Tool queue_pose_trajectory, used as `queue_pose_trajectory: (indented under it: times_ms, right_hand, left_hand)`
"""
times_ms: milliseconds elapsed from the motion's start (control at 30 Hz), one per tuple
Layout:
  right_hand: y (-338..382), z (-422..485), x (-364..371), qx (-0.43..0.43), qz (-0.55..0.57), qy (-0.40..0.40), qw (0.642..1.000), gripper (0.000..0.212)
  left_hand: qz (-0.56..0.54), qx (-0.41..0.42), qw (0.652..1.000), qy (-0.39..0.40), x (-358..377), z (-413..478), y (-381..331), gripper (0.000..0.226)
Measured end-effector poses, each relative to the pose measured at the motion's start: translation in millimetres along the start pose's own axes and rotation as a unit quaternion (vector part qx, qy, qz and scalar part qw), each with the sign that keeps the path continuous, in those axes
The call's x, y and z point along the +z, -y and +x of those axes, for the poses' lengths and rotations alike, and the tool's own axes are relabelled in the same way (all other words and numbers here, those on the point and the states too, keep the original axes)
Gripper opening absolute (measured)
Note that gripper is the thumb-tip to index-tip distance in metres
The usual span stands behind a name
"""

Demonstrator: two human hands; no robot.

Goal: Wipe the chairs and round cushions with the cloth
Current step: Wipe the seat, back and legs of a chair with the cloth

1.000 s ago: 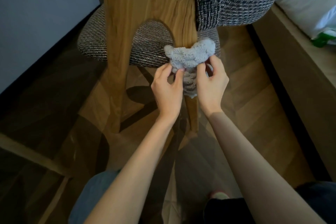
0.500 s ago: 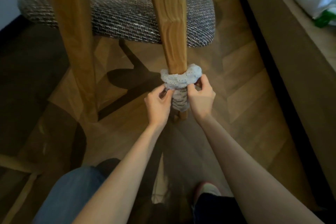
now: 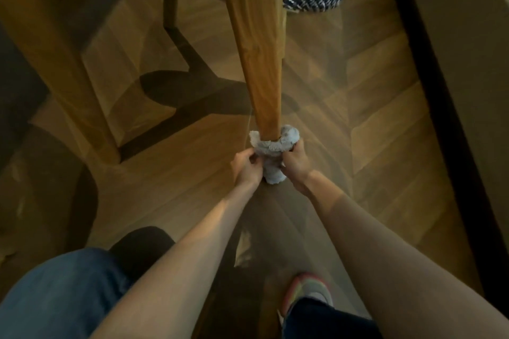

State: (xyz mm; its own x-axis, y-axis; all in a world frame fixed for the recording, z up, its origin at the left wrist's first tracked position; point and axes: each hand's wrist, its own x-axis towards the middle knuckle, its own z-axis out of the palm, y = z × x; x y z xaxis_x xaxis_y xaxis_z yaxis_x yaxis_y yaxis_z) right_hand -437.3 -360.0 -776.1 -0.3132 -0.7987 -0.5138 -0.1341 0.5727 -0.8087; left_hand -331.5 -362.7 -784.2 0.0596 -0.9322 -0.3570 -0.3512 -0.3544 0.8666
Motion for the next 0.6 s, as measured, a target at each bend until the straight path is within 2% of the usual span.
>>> queue_pose_trajectory:
  times_ms: [67, 167, 300, 433, 600]
  right_hand:
    - [3.7, -1.0, -1.4, 0.014, 0.027, 0.012, 0.999, 0.051]
    - [19.3, -11.4, -3.6, 0.015, 0.061, -0.009, 0.998, 0.047]
    - [56.1, -44.8, -10.8, -0.069, 0.042, -0.021, 0.996, 0.049]
    - [98.5, -80.6, -22.6, -0.157, 0.069, 0.018, 0.985, 0.056]
    - [148.9, -135.0, -29.9, -0.272, 0.072, 0.000, 0.960, 0.037]
  left_hand:
    - [0.003, -0.018, 1.000, 0.008, 0.4, 0.6, -0.5, 0.015]
    - [-0.022, -0.022, 0.999, 0.007, -5.8, -5.7, -7.5, 0.015]
    - [-0.120, -0.011, 0.992, -0.027, -25.1, -27.8, -32.2, 0.018]
    - [-0.213, 0.065, 0.972, -0.070, -50.3, -48.1, -65.3, 0.022]
    - [-0.245, 0.187, 0.942, -0.136, -83.8, -72.6, -111.4, 0.026]
